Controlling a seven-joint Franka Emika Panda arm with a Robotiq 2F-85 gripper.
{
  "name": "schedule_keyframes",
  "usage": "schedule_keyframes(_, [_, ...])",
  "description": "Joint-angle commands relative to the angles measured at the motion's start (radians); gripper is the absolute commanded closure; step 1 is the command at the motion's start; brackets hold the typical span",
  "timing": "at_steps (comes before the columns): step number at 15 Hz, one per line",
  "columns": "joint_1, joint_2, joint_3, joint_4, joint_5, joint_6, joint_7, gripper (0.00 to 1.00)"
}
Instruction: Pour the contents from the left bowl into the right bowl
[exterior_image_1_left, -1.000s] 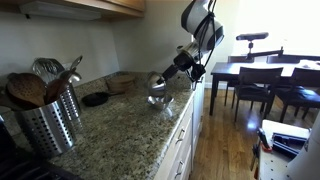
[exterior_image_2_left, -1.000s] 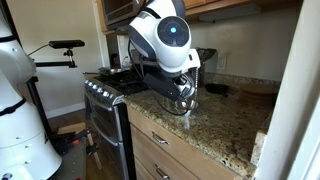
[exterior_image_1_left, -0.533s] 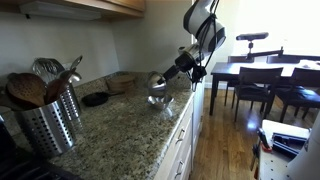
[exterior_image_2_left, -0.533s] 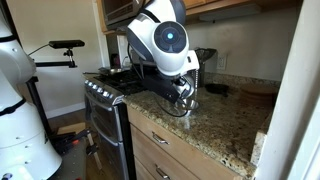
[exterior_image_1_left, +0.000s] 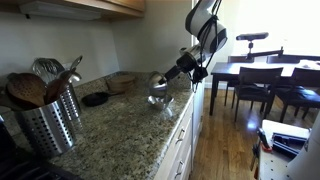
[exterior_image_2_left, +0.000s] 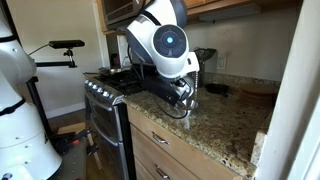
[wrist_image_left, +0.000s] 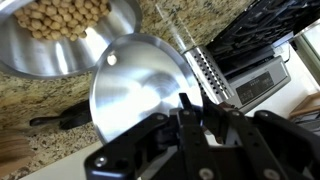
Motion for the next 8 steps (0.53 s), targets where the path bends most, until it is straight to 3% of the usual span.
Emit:
schedule_keyframes(1, [-0.006,-0.022,0.008,-0.013,0.006,0.019,0.019,0.91])
schedule_keyframes(5, [-0.008,-0.017,0.007,-0.005,0.012,0.001,-0.001,0.91])
schedule_keyframes(8, [0.019,-0.016,0.037,0.007,-0.043,0.130,0.135,0.91])
